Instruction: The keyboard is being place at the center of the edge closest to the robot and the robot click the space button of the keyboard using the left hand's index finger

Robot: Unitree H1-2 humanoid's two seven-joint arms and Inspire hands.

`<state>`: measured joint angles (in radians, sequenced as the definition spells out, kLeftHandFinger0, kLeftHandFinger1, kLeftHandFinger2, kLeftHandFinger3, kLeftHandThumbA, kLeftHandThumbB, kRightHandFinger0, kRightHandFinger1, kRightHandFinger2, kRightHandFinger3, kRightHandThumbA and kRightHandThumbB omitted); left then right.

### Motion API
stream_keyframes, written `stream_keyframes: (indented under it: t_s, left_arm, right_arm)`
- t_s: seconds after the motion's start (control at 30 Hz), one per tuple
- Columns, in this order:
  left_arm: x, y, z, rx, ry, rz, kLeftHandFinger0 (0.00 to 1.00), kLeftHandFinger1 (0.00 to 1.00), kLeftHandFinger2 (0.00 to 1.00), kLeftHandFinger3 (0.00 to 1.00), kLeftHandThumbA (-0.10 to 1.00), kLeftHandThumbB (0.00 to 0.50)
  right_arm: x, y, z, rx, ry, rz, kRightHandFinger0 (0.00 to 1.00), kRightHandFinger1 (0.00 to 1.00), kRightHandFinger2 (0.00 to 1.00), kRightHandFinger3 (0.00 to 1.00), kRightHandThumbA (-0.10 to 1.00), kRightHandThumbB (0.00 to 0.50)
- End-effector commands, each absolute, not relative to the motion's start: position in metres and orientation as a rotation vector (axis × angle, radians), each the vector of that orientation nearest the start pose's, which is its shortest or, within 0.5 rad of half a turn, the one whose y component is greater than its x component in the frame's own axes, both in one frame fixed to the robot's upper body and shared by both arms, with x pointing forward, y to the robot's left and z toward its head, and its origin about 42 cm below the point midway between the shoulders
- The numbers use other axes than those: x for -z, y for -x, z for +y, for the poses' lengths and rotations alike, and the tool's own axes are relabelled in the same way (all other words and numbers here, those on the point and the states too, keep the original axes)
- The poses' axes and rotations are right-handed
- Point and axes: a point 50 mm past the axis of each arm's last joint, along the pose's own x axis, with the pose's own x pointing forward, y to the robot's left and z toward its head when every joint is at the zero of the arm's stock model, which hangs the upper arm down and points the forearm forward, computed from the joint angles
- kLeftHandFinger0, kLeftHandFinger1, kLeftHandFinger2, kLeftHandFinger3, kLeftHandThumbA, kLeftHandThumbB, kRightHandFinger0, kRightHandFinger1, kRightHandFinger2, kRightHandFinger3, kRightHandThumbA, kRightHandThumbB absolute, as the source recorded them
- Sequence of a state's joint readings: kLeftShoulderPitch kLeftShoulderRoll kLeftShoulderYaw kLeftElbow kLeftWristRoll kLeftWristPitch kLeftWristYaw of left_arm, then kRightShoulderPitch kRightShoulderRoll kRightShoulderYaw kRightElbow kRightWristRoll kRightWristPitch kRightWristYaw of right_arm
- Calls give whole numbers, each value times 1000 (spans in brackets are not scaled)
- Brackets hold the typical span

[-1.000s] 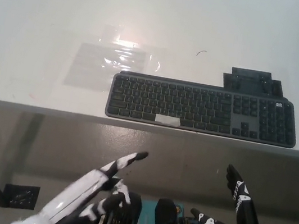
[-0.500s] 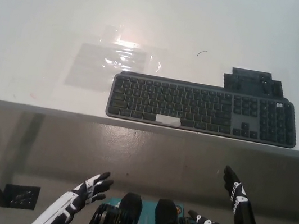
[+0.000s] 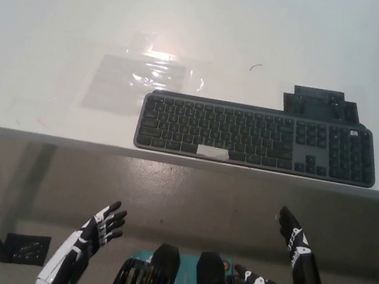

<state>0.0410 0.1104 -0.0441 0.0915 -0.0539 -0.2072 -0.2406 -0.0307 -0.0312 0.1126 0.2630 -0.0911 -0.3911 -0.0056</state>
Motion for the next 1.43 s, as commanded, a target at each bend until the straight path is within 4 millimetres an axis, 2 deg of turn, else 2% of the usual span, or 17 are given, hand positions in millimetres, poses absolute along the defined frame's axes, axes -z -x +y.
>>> stream_keyframes:
  t_s: [0.0,0.23,0.37,0.43,0.7,0.77,0.93,1.0,1.07,1.23,1.4]
  left_arm:
    - [-83,-267,232,232,-70,-145,1000,1000,1000,1000,1000,315]
    - [-80,-264,230,213,-77,-144,1000,1000,1000,1000,1000,286]
    - [-78,-256,229,200,-78,-134,1000,1000,1000,1000,1000,277]
    - [-78,-253,228,202,-82,-134,1000,1000,1000,1000,1000,289]
    - [-69,-228,220,213,-65,-113,1000,1000,1000,1000,1000,293]
    - [-66,-219,220,209,-76,-100,1000,1000,1000,1000,1000,302]
    - [-57,-198,220,160,-57,-52,1000,1000,1000,1000,1000,254]
    - [-54,-196,219,139,-45,-30,1000,1000,1000,1000,1000,265]
    - [-57,-200,213,129,-39,-21,1000,1000,1000,1000,1000,300]
    - [-58,-206,209,97,-23,-48,1000,1000,1000,1000,1000,271]
    - [-54,-203,212,96,-26,-45,1000,1000,1000,1000,1000,271]
  right_arm:
    - [-76,-290,-176,-170,54,-252,1000,1000,1000,1000,1000,373]
    - [-74,-286,-175,-175,33,-231,1000,1000,1000,1000,1000,354]
    - [-70,-278,-174,-177,35,-216,1000,1000,1000,1000,1000,354]
    - [-68,-274,-172,-176,27,-211,1000,1000,1000,1000,1000,356]
    - [-59,-233,-168,-122,-45,-162,1000,1000,1000,1000,1000,332]
    - [-55,-222,-165,-109,-73,-146,1000,1000,1000,1000,1000,297]
    - [-45,-200,-164,-128,-58,-111,1000,1000,1000,1000,1000,308]
    - [-43,-196,-166,-117,-50,-110,1000,1000,1000,1000,1000,300]
    - [-44,-199,-170,-110,-47,-109,1000,1000,1000,1000,1000,301]
    - [-44,-201,-172,-119,-42,-106,1000,1000,1000,1000,1000,313]
    - [-39,-198,-171,-120,-37,-94,1000,1000,1000,1000,1000,315]
